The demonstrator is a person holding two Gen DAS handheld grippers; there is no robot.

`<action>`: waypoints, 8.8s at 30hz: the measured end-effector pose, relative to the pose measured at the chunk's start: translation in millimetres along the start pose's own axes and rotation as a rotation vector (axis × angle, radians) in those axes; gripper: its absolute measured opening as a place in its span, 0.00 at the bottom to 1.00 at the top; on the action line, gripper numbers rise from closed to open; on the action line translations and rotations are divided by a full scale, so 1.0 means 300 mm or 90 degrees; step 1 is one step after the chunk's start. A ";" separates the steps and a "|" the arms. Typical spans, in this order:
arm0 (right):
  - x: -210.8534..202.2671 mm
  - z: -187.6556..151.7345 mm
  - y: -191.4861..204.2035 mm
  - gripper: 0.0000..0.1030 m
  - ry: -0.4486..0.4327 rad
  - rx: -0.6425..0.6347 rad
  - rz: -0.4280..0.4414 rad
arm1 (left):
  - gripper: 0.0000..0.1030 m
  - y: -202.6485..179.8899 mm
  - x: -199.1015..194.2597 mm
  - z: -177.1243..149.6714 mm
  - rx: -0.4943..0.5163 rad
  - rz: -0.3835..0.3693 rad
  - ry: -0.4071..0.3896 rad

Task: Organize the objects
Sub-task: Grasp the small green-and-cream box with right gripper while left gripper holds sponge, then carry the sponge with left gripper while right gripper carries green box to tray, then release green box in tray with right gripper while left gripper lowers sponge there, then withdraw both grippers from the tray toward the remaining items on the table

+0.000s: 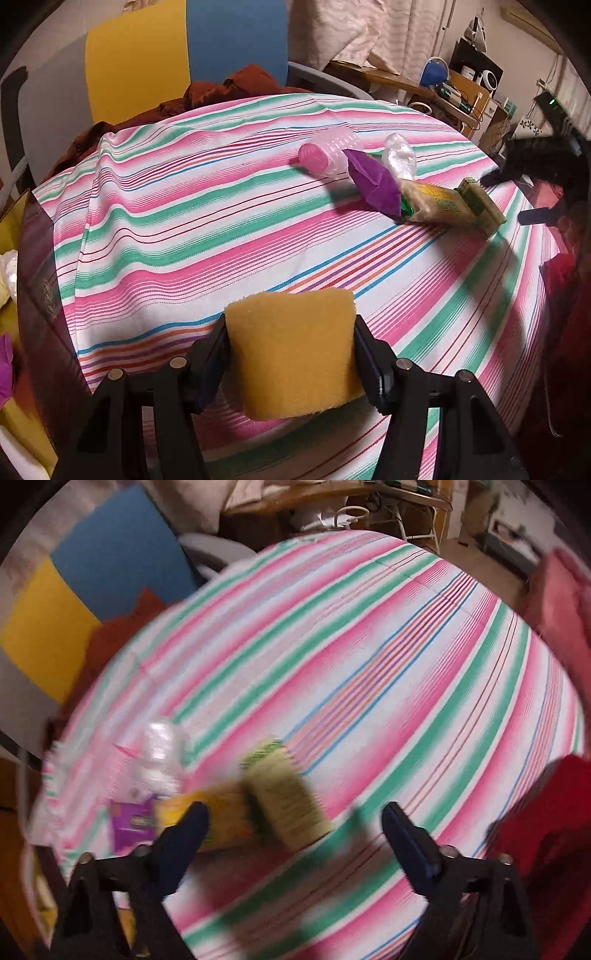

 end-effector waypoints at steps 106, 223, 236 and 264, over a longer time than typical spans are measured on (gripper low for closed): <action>-0.136 -0.948 1.166 0.30 -0.122 -0.601 0.255 | 0.59 0.816 -0.597 -0.369 -0.367 0.149 -0.209; -0.199 -0.955 0.967 1.00 -0.259 -0.531 0.190 | 0.72 0.671 -0.635 -0.419 -0.306 0.222 -0.204; -0.204 -0.768 0.846 1.00 -0.243 -0.463 0.153 | 0.72 0.581 -0.598 -0.380 -0.264 0.167 -0.192; -0.147 -0.087 0.188 1.00 -0.197 0.017 0.217 | 0.71 0.271 -0.481 -0.131 -0.112 0.057 -0.147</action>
Point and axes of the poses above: each gripper's, at about its wrist camera, not at the fingertips, and x roughly the way its jaws point, y to its left, z to its top, the point moved 5 cm from there along x, roughly the way its jaws point, and after that the axes turned 10 degrees about y, right-handed, at the moved point
